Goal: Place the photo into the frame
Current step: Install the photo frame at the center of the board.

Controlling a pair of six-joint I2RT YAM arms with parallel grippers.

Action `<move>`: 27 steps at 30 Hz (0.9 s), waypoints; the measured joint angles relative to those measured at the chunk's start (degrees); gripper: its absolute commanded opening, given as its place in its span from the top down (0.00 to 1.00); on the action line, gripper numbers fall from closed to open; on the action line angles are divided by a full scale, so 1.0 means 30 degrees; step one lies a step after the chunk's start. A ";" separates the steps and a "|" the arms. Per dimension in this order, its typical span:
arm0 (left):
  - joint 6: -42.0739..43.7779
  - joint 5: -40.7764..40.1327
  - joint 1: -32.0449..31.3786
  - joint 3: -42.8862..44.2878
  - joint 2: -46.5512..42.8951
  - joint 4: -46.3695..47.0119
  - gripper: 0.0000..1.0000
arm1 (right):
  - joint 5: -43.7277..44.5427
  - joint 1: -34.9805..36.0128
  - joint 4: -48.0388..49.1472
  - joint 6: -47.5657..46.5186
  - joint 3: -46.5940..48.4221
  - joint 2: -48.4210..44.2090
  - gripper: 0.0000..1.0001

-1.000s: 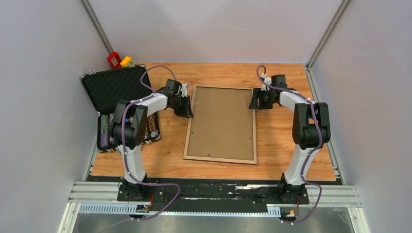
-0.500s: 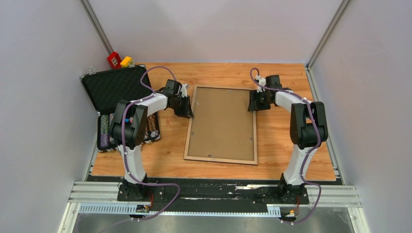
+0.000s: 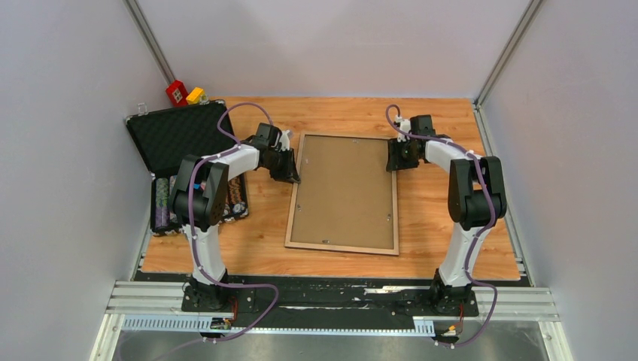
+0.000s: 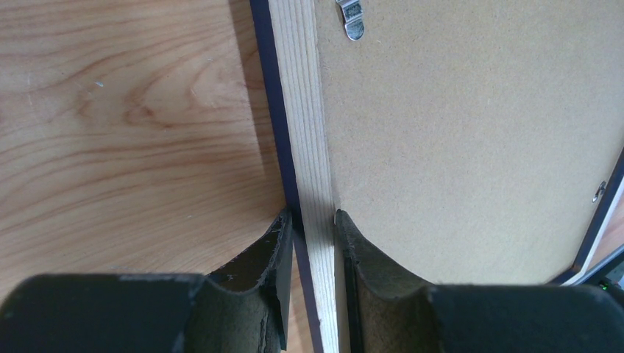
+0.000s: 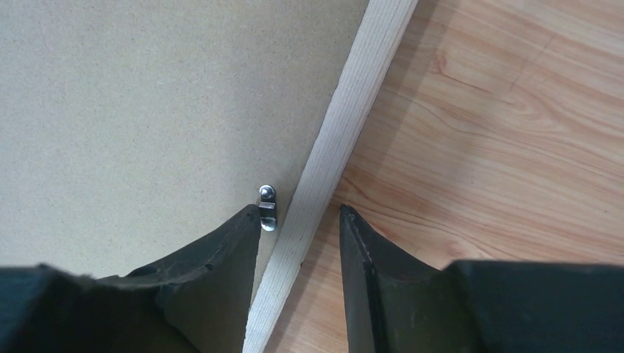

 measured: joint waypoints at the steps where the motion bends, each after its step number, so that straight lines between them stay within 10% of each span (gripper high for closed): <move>1: 0.0000 0.0000 0.0000 0.0000 0.0000 0.0007 1.00 | 0.0022 0.0000 0.0000 -0.0036 0.0007 0.0000 0.59; 27: 0.0015 0.0058 0.0000 0.0000 0.0000 -0.0015 1.00 | -0.0109 0.0073 -0.1107 -0.1727 0.0969 0.0364 0.80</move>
